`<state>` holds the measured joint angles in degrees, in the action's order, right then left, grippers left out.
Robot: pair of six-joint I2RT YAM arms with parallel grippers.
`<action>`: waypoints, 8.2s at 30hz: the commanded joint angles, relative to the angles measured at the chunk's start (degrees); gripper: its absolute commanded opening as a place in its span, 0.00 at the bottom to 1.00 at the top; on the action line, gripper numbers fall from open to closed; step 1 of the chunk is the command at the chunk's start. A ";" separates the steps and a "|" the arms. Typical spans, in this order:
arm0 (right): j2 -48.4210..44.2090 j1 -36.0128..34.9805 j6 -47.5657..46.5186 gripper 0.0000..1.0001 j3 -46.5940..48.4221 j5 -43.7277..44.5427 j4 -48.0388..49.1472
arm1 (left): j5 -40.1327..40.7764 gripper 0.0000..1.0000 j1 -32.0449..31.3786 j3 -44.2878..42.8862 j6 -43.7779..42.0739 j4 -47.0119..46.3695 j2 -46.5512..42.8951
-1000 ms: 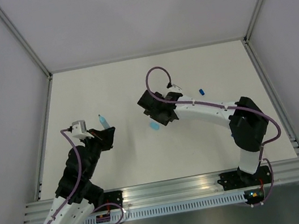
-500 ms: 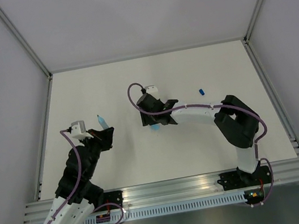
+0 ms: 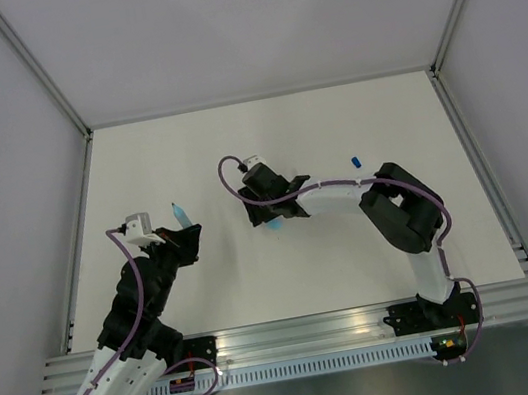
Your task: Insert the pens into the pen caps
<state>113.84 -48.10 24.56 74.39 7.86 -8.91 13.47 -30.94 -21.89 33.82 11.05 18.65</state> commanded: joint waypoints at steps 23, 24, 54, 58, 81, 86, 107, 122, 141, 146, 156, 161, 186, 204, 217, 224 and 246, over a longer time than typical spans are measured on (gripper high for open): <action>-5.56 -2.97 0.05 0.56 -11.46 -7.59 7.15 | -0.38 0.02 0.09 -1.75 1.33 -0.94 0.59; -5.82 -3.06 0.05 0.56 -11.46 -7.68 6.89 | -0.21 0.02 0.00 -1.75 1.42 -1.12 0.77; -5.56 -4.11 14.72 0.53 6.64 14.64 -26.41 | -0.38 0.02 0.00 -1.58 1.33 -1.20 0.77; -4.77 -4.20 17.80 0.53 6.30 16.23 -27.66 | -1.52 0.02 0.00 -1.49 1.24 -1.82 0.94; 2.70 -4.20 19.13 0.44 4.98 12.44 -27.04 | -4.24 0.02 0.09 -1.58 0.01 -3.40 3.14; 2.70 -4.55 18.78 0.38 4.27 12.27 -26.51 | -4.42 0.02 0.00 -1.49 0.01 -3.58 3.05; -7.66 1.77 9.46 0.00 2.60 10.95 -27.22 | -32.97 0.02 0.00 -1.13 -2.36 -21.24 18.95; -24.63 3.80 11.65 0.00 3.92 5.69 -11.15 | -38.09 0.02 0.00 -2.54 -5.26 -25.73 31.88; -22.52 0.20 18.86 0.00 1.20 2.33 0.64 | -35.89 0.02 0.00 -2.19 -5.08 -26.08 31.97; -23.14 -1.82 19.39 0.00 -0.30 3.74 1.70 | -35.62 0.02 0.00 -2.10 -5.08 -26.08 31.88; -25.15 -6.12 19.83 0.00 -4.16 6.46 2.23 | -35.27 0.02 0.00 -1.58 -5.08 -26.08 30.48; -26.30 -8.76 20.00 0.00 -5.66 11.03 -0.05 | -34.39 0.02 0.00 -0.96 -4.91 -26.25 28.55; -28.32 -12.11 18.16 0.00 -3.29 20.35 1.88 | -40.54 0.02 0.00 -0.44 -4.20 -29.33 28.72; -28.41 -11.93 11.83 0.00 0.93 24.31 1.52 | -44.41 0.02 0.00 0.62 -3.68 -32.41 27.75; -32.54 -12.02 13.85 0.00 -5.74 20.80 5.92 | -42.30 0.02 0.00 -0.17 -3.33 -31.09 29.77; -32.10 -12.64 14.47 0.00 -8.03 18.95 7.85 | -41.51 0.02 0.00 -0.17 -3.50 -30.56 29.16; -32.54 -22.83 14.38 0.00 -17.60 37.14 17.33 | -38.26 0.02 0.00 1.85 -2.53 -30.74 23.46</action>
<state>82.63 -68.86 38.24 59.35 42.70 6.74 -28.86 -31.27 -19.90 30.61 -14.98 44.99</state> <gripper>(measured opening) 0.316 0.169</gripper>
